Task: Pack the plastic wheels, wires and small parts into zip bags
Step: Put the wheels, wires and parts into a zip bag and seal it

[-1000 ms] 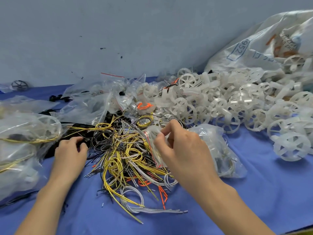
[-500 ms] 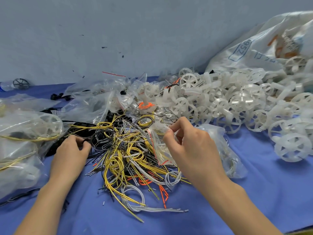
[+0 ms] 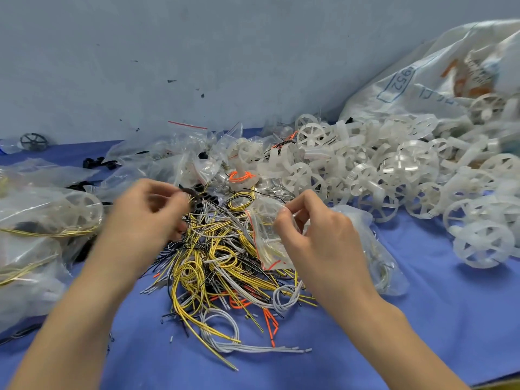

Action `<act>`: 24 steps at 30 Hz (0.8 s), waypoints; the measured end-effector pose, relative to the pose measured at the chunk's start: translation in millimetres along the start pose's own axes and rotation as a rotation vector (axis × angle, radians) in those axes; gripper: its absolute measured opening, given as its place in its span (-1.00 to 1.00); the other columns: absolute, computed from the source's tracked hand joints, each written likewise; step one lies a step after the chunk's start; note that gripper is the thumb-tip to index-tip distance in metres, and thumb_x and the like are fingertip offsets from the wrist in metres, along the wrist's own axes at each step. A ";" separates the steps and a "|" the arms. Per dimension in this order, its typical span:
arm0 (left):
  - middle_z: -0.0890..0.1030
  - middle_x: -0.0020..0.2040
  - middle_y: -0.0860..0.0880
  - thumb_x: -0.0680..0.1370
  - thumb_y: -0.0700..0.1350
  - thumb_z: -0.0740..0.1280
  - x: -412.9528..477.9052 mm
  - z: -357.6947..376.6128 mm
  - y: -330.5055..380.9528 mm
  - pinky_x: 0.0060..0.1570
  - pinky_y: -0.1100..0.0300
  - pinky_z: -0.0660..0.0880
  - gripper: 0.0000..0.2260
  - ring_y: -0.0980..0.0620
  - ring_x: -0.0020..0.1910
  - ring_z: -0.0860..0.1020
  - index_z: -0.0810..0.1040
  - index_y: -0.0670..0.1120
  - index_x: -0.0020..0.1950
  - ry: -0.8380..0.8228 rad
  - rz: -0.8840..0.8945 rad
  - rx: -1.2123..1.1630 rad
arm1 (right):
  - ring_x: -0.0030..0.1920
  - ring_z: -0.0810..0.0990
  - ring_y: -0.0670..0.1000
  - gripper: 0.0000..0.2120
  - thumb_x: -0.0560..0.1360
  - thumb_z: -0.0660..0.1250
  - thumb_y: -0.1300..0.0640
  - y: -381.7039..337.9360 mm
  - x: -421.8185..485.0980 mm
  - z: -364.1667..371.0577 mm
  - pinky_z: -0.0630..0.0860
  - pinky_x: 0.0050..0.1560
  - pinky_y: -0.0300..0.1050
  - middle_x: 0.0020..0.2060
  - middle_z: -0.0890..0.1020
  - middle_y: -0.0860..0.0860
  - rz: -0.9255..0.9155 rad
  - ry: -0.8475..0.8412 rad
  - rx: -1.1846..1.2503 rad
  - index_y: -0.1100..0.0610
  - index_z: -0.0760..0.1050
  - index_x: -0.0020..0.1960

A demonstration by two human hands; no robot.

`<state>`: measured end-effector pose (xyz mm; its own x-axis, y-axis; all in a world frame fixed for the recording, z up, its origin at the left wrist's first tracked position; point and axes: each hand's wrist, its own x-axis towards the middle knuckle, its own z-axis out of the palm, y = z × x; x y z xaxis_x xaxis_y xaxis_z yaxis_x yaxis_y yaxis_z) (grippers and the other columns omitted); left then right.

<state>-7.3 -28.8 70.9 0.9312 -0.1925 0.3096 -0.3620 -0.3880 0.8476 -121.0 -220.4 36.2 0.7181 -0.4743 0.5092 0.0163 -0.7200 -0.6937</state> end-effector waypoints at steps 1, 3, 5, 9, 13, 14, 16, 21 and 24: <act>0.69 -0.26 -0.01 0.54 -0.08 0.39 -9.0 13.9 12.5 -0.42 0.23 0.54 -0.95 0.11 -0.42 0.59 0.56 -0.02 -0.04 -0.177 -0.025 -0.078 | -0.37 0.47 -0.05 -0.83 0.53 0.24 -0.08 -1.1 0.2 -0.3 0.31 -0.36 -0.07 -0.40 0.52 -0.11 -0.003 0.018 0.005 -0.04 0.40 -0.19; 0.68 -0.31 0.02 0.55 -0.11 0.38 -23.1 43.2 27.0 -0.47 0.30 0.48 -0.95 0.12 -0.48 0.53 0.61 -0.07 -0.03 -0.422 -0.032 -0.162 | -0.34 0.48 -0.07 -0.84 0.54 0.26 -0.08 -3.7 -0.6 -0.2 0.35 -0.35 -0.07 -0.39 0.52 -0.14 -0.023 0.048 0.001 -0.04 0.42 -0.17; 0.60 -0.44 0.06 0.56 -0.18 0.34 -29.6 70.9 29.7 -0.53 0.31 0.40 -0.89 0.13 -0.53 0.46 0.61 -0.06 -0.14 -0.530 0.015 -0.155 | -0.31 0.47 -0.06 -0.84 0.54 0.26 -0.09 -7.0 -2.5 0.6 0.35 -0.33 -0.05 -0.35 0.52 -0.14 -0.059 0.062 -0.019 -0.04 0.42 -0.15; 0.46 -0.40 0.18 0.48 -0.43 0.31 -35.1 110.0 24.3 -0.41 0.43 0.38 -0.66 0.29 -0.47 0.41 0.49 0.03 -0.25 -0.540 0.146 -0.019 | -0.23 0.50 -0.01 -0.87 0.51 0.22 -0.08 -12.4 -5.5 2.7 0.43 -0.28 0.00 -0.23 0.54 -0.11 -0.128 0.072 -0.068 -0.04 0.42 -0.13; 0.41 -0.24 0.21 0.48 -0.42 0.33 -30.8 120.8 25.1 -0.27 0.49 0.45 -0.70 0.36 -0.32 0.39 0.45 0.00 -0.07 -0.605 0.189 0.010 | -0.24 0.49 -0.03 -0.89 0.51 0.24 -0.06 -8.3 -2.9 -0.6 0.41 -0.28 0.00 -0.24 0.51 -0.12 -0.151 0.083 -0.062 -0.05 0.39 -0.14; 0.45 -0.36 0.11 0.51 -0.39 0.28 -26.5 119.3 28.7 -0.44 0.33 0.43 -0.81 0.23 -0.44 0.40 0.51 -0.11 -0.10 -0.653 0.176 0.000 | -0.26 0.47 -0.05 -0.88 0.51 0.25 -0.06 -5.9 -0.8 -3.1 0.40 -0.28 -0.01 -0.27 0.50 -0.12 -0.142 0.087 -0.047 -0.05 0.39 -0.15; 0.44 -0.56 0.04 0.56 -0.28 0.21 -17.4 111.9 34.7 -0.59 0.33 0.28 -0.73 0.11 -0.62 0.39 0.57 -0.04 -0.25 -0.652 0.150 0.034 | -0.29 0.46 -0.06 -0.85 0.52 0.26 -0.07 -0.2 4.2 -9.0 0.39 -0.29 -0.03 -0.32 0.50 -0.13 -0.116 0.102 -0.012 -0.03 0.41 -0.16; 0.69 -0.28 0.10 0.63 0.04 0.24 0.6 75.7 46.1 -0.53 0.31 0.42 -0.76 0.11 -0.55 0.47 0.66 -0.01 -0.02 -0.611 0.068 -0.073 | -0.30 0.51 -0.09 -0.82 0.52 0.28 -0.06 19.9 18.9 -23.7 0.39 -0.28 -0.12 -0.37 0.56 -0.12 0.037 0.079 0.003 0.00 0.44 -0.21; 0.72 -0.09 0.06 0.63 -0.01 0.25 27.1 69.9 43.5 -0.40 0.27 0.57 -0.80 0.08 -0.42 0.59 0.65 -0.02 0.02 -0.452 0.022 -0.129 | -0.24 0.52 -0.15 -0.81 0.51 0.28 -0.05 38.5 27.9 -35.3 0.38 -0.24 -0.23 -0.37 0.57 -0.14 0.173 -0.040 -0.036 0.00 0.46 -0.24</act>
<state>-0.8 -113.9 86.1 0.8012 -0.5834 0.1336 -0.3461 -0.2695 0.8986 -124.9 -279.2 41.7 0.7351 -0.5727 0.3627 -0.1346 -0.6477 -0.7499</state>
